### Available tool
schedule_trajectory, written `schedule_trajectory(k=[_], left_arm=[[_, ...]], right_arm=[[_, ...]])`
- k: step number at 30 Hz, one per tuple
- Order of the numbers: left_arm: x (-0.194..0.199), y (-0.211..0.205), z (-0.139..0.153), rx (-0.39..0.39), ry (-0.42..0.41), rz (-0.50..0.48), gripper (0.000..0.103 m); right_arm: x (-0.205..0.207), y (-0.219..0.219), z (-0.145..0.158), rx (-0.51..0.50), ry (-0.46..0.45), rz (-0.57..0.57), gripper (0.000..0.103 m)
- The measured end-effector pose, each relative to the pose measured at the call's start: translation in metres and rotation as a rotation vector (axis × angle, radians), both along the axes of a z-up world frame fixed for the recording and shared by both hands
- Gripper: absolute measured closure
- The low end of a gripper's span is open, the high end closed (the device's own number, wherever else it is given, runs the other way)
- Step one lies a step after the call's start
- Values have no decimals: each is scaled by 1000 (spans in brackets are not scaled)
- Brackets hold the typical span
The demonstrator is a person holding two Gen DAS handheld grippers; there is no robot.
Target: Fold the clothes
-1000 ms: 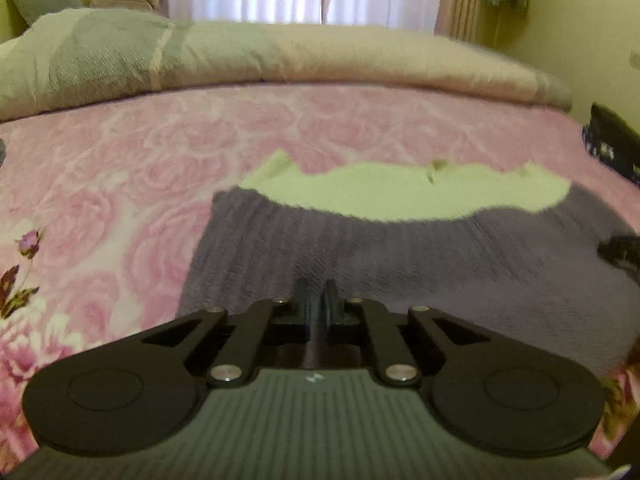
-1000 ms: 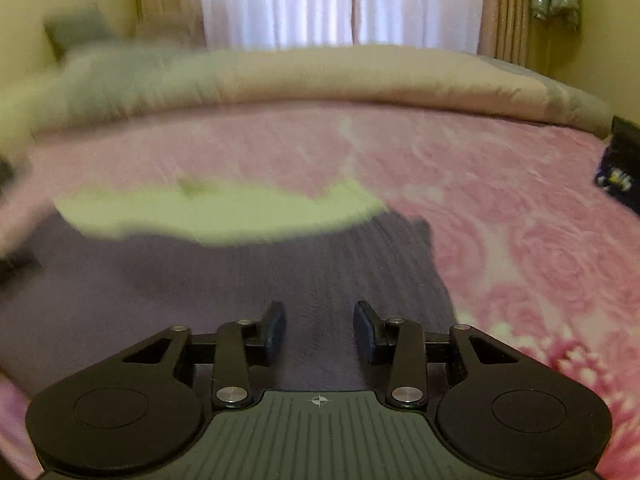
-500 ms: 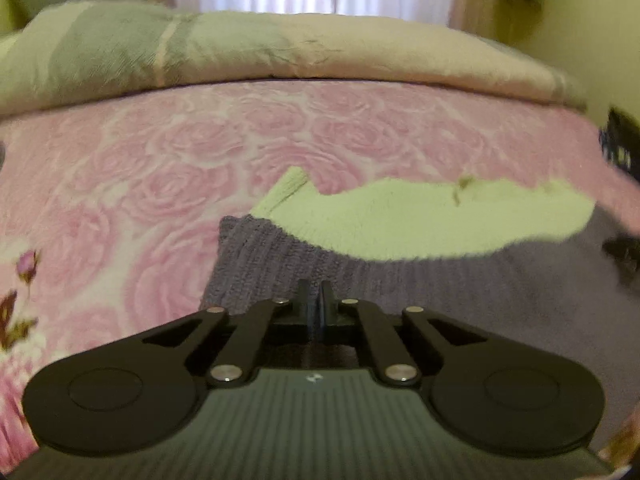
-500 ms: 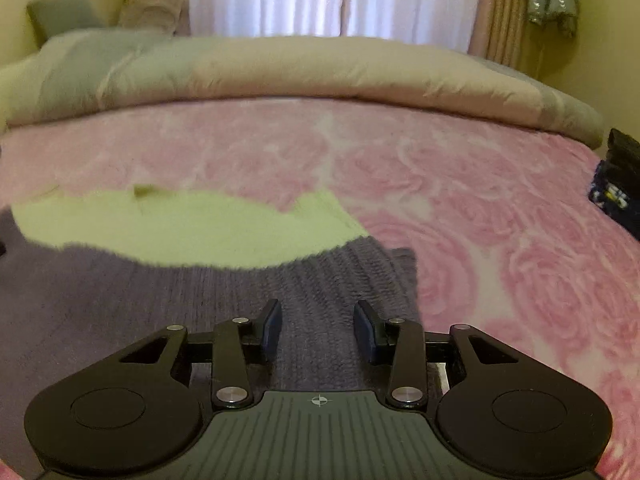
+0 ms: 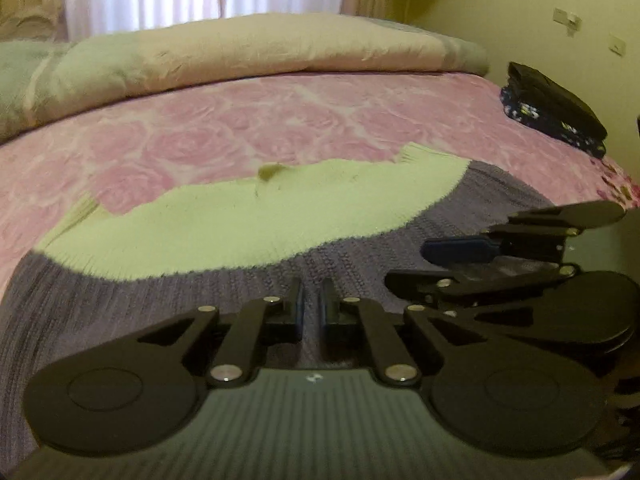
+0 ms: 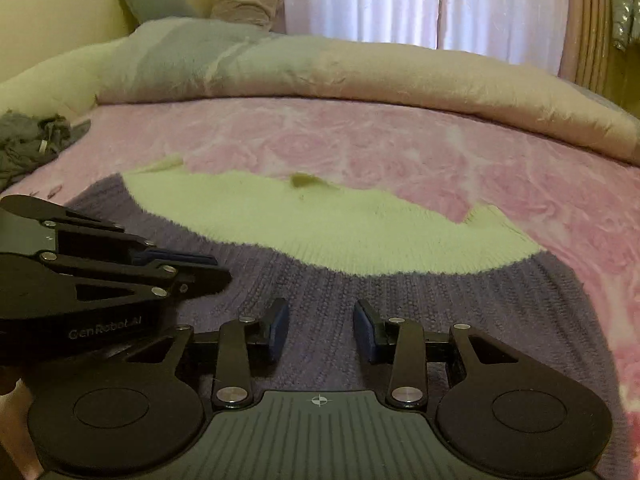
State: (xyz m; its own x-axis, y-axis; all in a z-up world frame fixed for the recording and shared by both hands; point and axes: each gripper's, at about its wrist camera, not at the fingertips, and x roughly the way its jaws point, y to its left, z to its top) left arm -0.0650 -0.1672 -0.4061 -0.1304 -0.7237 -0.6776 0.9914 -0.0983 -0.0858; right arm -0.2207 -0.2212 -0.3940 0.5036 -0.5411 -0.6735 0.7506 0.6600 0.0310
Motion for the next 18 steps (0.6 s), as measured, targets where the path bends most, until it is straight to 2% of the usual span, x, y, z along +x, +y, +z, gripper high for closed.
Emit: schedule_trajectory(k=[3, 5, 7, 9, 12, 15, 18], left_arm=[[9, 26, 18, -36, -11, 20, 98], [19, 49, 22, -44, -26, 70, 98], [29, 66, 13, -6, -51, 125, 96], [40, 80, 4, 9, -13, 172, 96], [43, 99, 16, -12, -32, 217, 97], [50, 117, 25, -28, -52, 273, 96], [69, 129, 14, 22, -54, 378, 95]], right_arm=[[-16, 10, 15, 4, -12, -29, 64], [-33, 24, 22, -11, -36, -31, 64], [-44, 40, 15, -6, -13, -33, 64], [-54, 49, 7, -11, -26, -37, 64], [-53, 51, 18, -4, -29, -70, 64], [-60, 60, 35, -53, -46, -100, 64], [-78, 60, 28, -44, -18, -184, 64]])
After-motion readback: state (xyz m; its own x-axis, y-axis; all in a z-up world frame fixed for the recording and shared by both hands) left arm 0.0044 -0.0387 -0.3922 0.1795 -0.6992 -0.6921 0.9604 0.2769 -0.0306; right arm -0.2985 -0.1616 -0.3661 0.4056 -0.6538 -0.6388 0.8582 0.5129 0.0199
